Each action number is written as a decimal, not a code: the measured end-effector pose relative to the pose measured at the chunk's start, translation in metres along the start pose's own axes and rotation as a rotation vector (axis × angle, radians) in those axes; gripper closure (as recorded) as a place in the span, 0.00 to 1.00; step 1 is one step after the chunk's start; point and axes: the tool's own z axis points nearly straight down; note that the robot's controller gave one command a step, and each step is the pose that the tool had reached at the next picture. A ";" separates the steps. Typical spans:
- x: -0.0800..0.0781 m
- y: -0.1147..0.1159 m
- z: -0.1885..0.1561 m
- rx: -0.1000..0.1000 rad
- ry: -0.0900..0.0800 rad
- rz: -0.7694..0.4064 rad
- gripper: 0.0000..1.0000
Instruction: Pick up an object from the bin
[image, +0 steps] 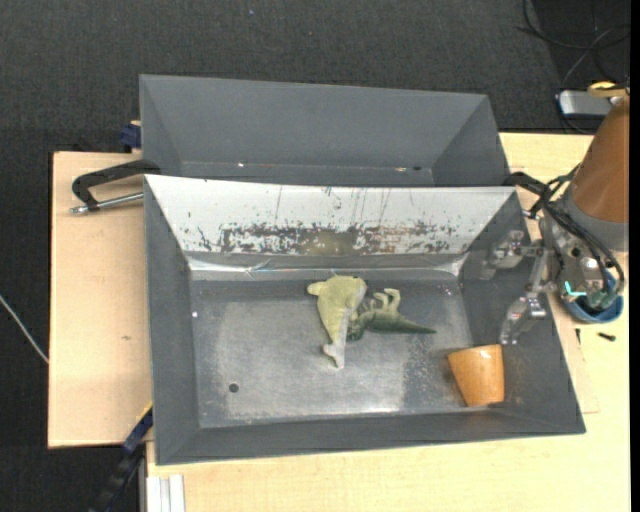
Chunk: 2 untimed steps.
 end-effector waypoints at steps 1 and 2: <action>-0.002 0.001 -0.004 0.002 -0.008 -0.002 1.00; -0.002 0.001 -0.004 0.002 -0.008 -0.002 0.00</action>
Offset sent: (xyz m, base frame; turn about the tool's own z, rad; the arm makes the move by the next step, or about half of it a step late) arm 0.0000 0.0000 0.0000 0.0000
